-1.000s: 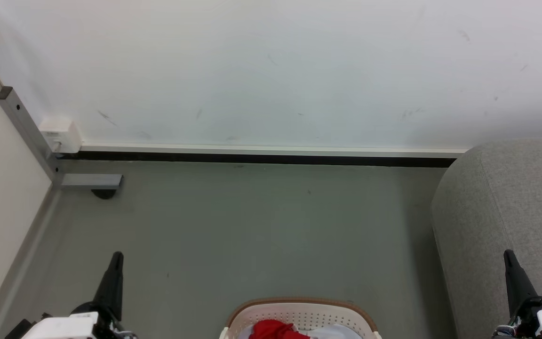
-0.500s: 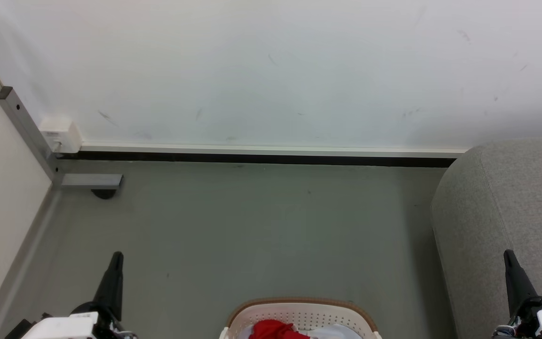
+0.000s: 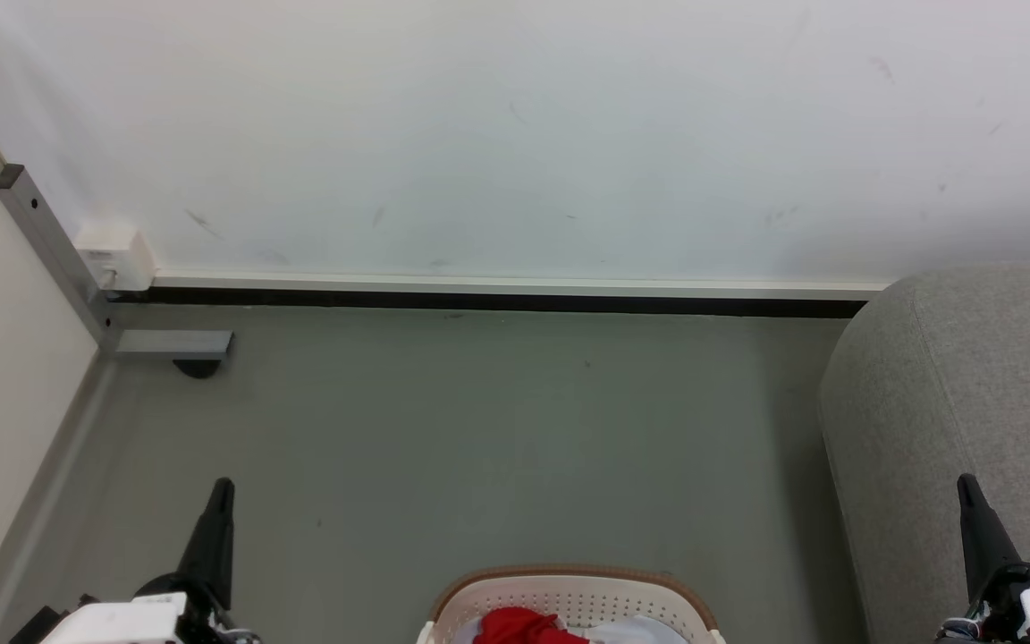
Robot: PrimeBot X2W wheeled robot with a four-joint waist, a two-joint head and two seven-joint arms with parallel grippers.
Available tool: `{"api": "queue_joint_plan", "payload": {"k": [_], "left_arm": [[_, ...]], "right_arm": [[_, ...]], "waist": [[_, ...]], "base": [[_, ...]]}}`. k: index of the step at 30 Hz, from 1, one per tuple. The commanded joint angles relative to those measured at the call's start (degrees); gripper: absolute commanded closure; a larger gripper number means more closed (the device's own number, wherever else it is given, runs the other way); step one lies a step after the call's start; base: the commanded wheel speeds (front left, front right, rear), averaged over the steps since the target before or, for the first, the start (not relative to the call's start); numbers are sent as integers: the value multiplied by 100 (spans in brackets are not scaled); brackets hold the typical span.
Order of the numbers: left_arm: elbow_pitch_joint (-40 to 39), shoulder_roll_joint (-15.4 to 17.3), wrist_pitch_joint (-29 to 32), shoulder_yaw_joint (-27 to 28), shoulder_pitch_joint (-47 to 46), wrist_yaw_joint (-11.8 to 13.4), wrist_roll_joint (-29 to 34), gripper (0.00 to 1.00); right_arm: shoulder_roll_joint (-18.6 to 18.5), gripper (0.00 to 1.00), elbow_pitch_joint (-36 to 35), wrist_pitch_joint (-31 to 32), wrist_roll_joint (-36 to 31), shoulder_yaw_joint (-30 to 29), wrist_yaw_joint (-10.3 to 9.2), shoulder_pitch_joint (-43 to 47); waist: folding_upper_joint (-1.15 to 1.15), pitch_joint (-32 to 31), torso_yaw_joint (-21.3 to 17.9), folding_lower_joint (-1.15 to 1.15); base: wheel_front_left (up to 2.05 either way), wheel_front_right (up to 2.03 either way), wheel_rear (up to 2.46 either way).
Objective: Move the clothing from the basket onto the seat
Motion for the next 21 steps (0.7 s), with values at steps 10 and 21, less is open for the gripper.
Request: {"api": "queue_joint_plan", "payload": {"k": [10, 21], "left_arm": [[0, 43, 17, 9, -39, -12, -44, 100], [0, 43, 17, 10, -39, -12, -44, 100]], "right_arm": [[-24, 100, 8, 16, 5, -16, 44, -33], [-24, 100, 8, 16, 5, -16, 43, -33]], "waist": [[0, 0, 0, 0], [0, 0, 0, 0]], "base": [[0, 0, 0], [0, 0, 0]]}}
